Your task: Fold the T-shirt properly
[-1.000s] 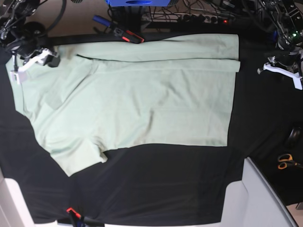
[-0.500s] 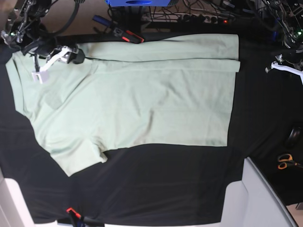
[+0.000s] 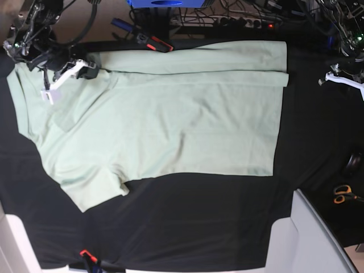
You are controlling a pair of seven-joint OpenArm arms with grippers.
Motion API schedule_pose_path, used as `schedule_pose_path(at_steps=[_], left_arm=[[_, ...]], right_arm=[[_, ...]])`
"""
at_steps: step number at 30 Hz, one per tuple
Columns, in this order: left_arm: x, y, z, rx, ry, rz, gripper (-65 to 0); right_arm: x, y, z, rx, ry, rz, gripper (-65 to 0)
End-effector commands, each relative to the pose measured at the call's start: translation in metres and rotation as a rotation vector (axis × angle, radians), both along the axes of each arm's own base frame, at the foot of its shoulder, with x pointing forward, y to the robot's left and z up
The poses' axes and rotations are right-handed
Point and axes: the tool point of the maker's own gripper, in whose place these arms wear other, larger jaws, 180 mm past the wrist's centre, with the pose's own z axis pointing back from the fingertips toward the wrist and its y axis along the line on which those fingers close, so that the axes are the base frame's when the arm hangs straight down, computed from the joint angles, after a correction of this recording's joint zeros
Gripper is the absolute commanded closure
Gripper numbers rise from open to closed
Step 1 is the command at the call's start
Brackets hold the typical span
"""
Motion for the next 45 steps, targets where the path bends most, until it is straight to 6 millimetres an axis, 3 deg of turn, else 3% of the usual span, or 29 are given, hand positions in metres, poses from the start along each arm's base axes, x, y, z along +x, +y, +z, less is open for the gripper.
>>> schedule_pose_path(at_steps=[1, 6, 30, 45], left_arm=[[0.004, 0.006, 0.011, 0.032, -0.027, -0.006, 0.0], [0.004, 0.006, 0.011, 0.031, -0.024, -0.006, 0.0], [0.002, 0.005, 0.009, 0.026, -0.021, -0.001, 0.0], [0.0, 0.004, 0.003, 0.013, -0.007, 0.001, 0.0]], right_arm=[[0.005, 0.001, 0.002, 0.011, -0.019, -0.004, -6.1], [0.011, 0.004, -0.001, 0.032, -0.017, -0.002, -0.7], [0.096, 0.007, 0.039, 0.037, -0.132, 0.034, -0.6], [0.141, 0.01, 0.037, 0.126, -0.104, -0.004, -0.6]])
